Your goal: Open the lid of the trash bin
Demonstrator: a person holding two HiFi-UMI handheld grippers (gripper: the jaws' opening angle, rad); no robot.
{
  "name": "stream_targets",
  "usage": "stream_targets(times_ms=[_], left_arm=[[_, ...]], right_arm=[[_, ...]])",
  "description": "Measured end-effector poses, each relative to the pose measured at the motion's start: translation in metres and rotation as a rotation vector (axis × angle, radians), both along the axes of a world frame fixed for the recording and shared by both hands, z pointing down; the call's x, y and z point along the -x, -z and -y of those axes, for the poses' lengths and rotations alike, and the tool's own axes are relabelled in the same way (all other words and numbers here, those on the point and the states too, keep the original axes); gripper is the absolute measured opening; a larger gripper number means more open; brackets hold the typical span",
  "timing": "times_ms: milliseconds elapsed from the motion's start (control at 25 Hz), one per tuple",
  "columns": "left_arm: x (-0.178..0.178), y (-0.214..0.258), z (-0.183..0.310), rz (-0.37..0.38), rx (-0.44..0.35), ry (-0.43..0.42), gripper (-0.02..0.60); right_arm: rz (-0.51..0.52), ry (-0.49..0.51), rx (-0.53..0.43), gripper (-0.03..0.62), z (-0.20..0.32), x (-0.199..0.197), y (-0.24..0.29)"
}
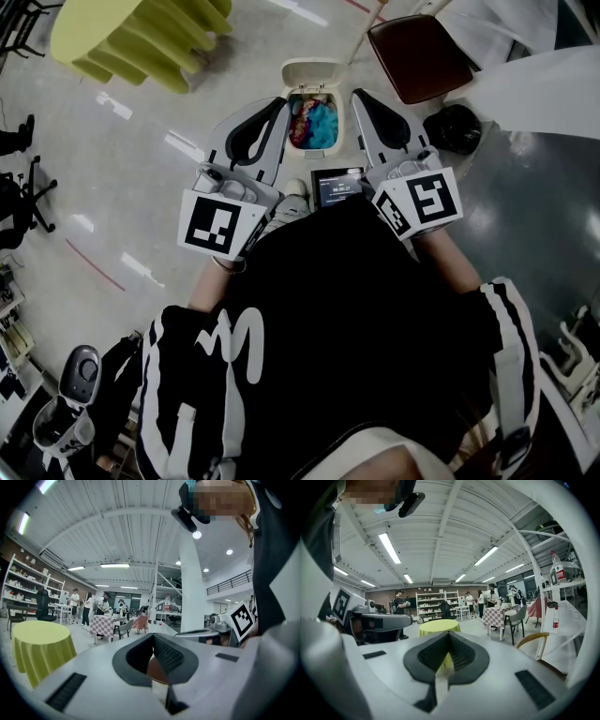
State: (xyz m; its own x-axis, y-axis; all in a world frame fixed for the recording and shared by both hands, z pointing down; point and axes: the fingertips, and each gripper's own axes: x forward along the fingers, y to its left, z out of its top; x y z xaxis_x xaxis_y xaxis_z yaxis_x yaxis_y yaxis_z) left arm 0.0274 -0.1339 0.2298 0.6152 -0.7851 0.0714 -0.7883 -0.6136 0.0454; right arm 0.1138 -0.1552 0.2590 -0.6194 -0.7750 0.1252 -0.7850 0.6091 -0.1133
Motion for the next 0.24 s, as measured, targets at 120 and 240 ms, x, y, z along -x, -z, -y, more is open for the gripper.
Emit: stream_targets(times_ms=[120, 240], left_arm=[[-0.0007, -0.0001, -0.0028, 0.001, -0.001, 0.001, 0.008], [-0.0012, -0.0014, -0.0042, 0.002, 0.001, 0.005, 0.008]], right_arm=[[0.0, 0.0, 0.001, 0.003, -0.0032, -0.0009, -0.0011], [-0.001, 0.002, 0.006, 0.003, -0.0061, -0.0012, -0.004]])
